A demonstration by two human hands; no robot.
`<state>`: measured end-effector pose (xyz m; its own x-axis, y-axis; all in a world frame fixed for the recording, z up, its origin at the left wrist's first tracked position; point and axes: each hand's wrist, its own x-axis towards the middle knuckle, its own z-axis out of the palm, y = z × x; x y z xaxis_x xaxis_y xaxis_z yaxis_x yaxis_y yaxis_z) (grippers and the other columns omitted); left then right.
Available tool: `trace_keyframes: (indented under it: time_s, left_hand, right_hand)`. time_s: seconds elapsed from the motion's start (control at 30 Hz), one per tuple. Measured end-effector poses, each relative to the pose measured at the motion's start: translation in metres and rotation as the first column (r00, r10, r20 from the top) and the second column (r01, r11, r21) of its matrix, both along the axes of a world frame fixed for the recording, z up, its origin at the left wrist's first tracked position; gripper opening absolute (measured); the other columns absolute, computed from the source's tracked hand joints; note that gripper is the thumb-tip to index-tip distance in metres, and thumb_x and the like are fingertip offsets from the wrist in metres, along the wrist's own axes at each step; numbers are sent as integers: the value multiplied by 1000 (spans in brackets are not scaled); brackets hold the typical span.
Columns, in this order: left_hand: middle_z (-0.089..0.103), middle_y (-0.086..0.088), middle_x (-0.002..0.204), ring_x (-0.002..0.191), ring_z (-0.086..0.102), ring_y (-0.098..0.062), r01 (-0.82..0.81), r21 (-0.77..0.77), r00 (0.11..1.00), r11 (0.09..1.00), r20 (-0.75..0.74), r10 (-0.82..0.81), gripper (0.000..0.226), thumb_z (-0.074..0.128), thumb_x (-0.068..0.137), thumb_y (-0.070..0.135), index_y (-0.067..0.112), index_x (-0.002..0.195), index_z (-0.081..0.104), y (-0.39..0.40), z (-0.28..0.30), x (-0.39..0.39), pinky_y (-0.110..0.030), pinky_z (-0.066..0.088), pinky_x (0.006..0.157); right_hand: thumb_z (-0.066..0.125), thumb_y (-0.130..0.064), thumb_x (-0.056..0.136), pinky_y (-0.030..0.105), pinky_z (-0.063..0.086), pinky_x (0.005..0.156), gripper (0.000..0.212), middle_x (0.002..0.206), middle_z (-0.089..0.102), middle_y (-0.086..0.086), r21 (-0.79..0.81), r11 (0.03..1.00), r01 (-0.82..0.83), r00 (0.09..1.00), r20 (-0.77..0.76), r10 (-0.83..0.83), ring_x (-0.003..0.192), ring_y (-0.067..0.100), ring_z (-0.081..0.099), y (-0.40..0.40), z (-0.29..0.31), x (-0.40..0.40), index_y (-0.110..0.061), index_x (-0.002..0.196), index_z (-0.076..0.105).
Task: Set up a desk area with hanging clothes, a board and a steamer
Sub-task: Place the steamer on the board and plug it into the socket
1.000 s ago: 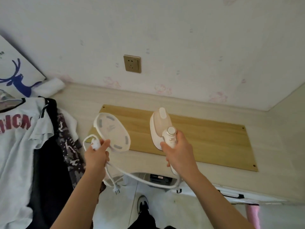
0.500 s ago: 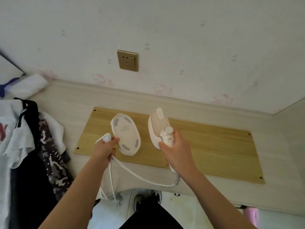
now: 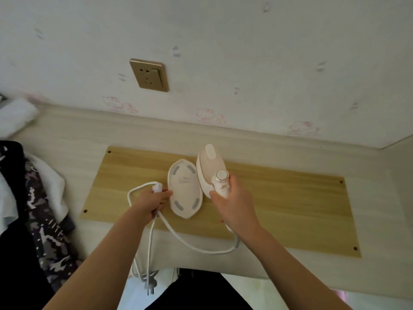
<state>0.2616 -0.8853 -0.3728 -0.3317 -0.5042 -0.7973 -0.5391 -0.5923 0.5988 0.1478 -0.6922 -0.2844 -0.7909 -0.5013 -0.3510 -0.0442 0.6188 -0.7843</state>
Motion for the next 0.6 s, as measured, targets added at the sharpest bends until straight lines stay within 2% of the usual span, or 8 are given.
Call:
trace_keyframes:
  time_s: [0.07, 0.1, 0.17, 0.2, 0.37, 0.47, 0.53, 0.6]
  left_hand:
    - [47, -6, 70, 41, 30, -8, 22, 11, 1000, 1000, -11, -22, 29, 67, 86, 4, -5, 113, 59, 1, -4, -4, -16, 29, 33]
    - [47, -6, 69, 40, 30, -7, 32, 16, 999, 999, -17, -32, 30, 67, 86, 4, -5, 114, 59, 1, -6, -5, -16, 29, 33]
    - [45, -6, 67, 44, 30, -10, 64, 4, 998, 998, -10, -64, 30, 68, 86, 7, -5, 114, 61, 2, -9, -8, -18, 30, 34]
    - [45, -6, 66, 46, 31, -12, 97, -16, 995, 995, 8, -96, 30, 69, 86, 10, -3, 112, 62, 2, -9, -9, -20, 30, 36]
    - [52, -1, 65, 50, 41, -13, 313, -163, 943, 936, 169, -286, 25, 72, 83, 29, 14, 103, 69, 4, -11, -17, -21, 30, 40]
    - [60, -5, 76, 56, 49, -15, 368, -192, 924, 910, 181, -336, 32, 75, 80, 30, 13, 106, 68, 5, -15, -19, -24, 36, 45]
    - [66, -13, 98, 76, 59, -23, 395, -228, 913, 890, 203, -354, 40, 77, 77, 32, 11, 110, 67, 4, -19, -20, -32, 49, 64]
    - [64, -13, 112, 97, 60, -29, 398, -249, 910, 883, 226, -347, 50, 78, 75, 34, 9, 116, 64, 3, -24, -20, -41, 50, 87]
  right_hand:
    - [67, -29, 82, 41, 57, 69, 56, 104, 64, -4, 17, 1000, -14, 1000, 0, 14, 86, 17, 62, 0, -6, -4, -21, 133, 46]
    - [67, -30, 82, 31, 55, 67, 57, 104, 64, -5, 26, 1000, -16, 1000, -7, 16, 84, 14, 61, 0, -9, -5, -21, 134, 46]
    - [68, -31, 81, 11, 40, 58, 55, 100, 63, -9, 50, 999, -11, 999, -30, 12, 76, 4, 57, -1, -13, -5, -21, 132, 47]
    - [68, -31, 81, 9, 37, 56, 55, 101, 63, -10, 56, 998, -3, 999, -33, 5, 76, 4, 56, -2, -14, -4, -21, 132, 48]
    - [67, -27, 81, 37, 55, 75, 59, 111, 65, -2, 25, 998, 51, 999, 7, -51, 91, 19, 62, -8, -20, 7, -22, 135, 45]
    - [67, -24, 81, 38, 54, 80, 64, 115, 63, -2, 22, 997, 77, 997, -5, -77, 97, 21, 61, -11, -21, 16, -22, 139, 41]
    - [65, -21, 81, 34, 51, 85, 71, 125, 59, -5, 10, 997, 75, 997, -31, -75, 104, 19, 59, -11, -22, 21, -26, 145, 34]
    - [63, -21, 81, 37, 53, 85, 77, 134, 54, -8, -11, 997, 77, 996, -33, -78, 107, 18, 58, -11, -21, 28, -34, 147, 27]
